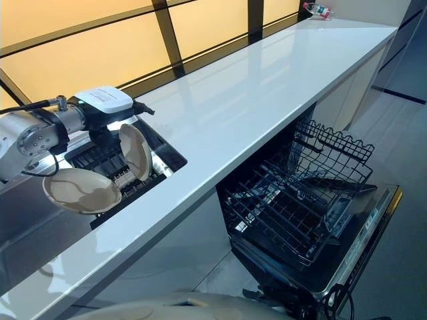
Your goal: Pick up plates and place into dishwasher.
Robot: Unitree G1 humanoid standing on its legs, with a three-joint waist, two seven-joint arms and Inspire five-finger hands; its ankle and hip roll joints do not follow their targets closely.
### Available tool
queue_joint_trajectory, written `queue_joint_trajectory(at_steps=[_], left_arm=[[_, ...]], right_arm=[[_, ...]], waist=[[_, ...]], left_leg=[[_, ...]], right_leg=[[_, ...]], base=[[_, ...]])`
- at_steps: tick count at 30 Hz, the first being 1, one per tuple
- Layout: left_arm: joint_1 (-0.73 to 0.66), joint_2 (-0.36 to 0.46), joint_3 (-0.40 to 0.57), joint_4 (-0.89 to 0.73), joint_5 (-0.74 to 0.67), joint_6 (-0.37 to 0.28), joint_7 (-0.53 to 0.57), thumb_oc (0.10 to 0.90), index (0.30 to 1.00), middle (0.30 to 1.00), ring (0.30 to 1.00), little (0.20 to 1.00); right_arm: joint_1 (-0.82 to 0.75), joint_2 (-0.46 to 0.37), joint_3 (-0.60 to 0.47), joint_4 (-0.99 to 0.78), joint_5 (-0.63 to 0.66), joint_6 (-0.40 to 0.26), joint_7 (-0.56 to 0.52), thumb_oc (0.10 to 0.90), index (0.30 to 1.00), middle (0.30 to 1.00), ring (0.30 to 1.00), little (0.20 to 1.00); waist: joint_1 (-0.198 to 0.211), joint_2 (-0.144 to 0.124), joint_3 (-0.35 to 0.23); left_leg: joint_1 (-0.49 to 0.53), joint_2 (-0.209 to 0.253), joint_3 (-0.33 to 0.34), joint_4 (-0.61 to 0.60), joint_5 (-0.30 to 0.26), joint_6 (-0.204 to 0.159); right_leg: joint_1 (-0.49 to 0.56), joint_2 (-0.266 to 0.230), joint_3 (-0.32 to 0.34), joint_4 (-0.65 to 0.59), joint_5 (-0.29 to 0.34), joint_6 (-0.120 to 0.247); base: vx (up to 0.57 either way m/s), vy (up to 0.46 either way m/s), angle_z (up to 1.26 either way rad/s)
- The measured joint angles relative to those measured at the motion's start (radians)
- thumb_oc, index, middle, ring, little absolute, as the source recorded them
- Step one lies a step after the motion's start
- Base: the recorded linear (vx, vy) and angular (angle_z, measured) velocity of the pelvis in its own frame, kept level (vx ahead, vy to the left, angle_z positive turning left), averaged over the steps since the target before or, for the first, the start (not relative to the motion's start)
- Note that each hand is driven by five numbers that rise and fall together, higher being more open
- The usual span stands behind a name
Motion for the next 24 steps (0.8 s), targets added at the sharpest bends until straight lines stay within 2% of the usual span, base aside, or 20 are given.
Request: queue_joint_trajectory(at_steps=[4,12,24], left_arm=[[-0.016,0.000,-0.039,0.010,0.002,0.000,-0.023,0.800,0.900,0.900,0.900,0.900],[-0.037,-0.008,-0.041,0.059,0.039,0.000,-0.034,0.800,0.900,0.900,0.900,0.900],[-0.048,-0.047,-0.086,0.095,0.153,0.000,-0.064,0.800,0.900,0.900,0.900,0.900]], right_arm=[[-0.001,0.000,0.000,0.000,0.000,0.000,0.001,0.800,0.900,0.900,0.900,0.900],[-0.003,-0.002,0.000,0.000,0.000,0.000,0.003,0.800,0.900,0.900,0.900,0.900],[-0.005,-0.003,0.000,-0.012,0.001,-0.001,0.010,0.800,0.900,0.900,0.900,0.900]], waist=[[0.000,0.000,0.001],[0.000,0.000,0.007],[-0.005,-0.001,0.024]], left_leg=[[-0.001,0.000,0.000,0.000,0.000,0.000],[-0.002,-0.001,0.001,0.000,-0.001,0.000],[-0.002,-0.001,0.005,0.000,-0.002,0.000]], right_leg=[[-0.002,0.000,0.001,0.000,0.000,0.000],[-0.003,0.000,0.001,0.000,0.000,0.000],[-0.005,0.000,0.005,0.000,0.002,-0.002]], base=[[0.00,0.000,0.00],[0.00,0.000,0.00],[0.00,0.000,0.00]])
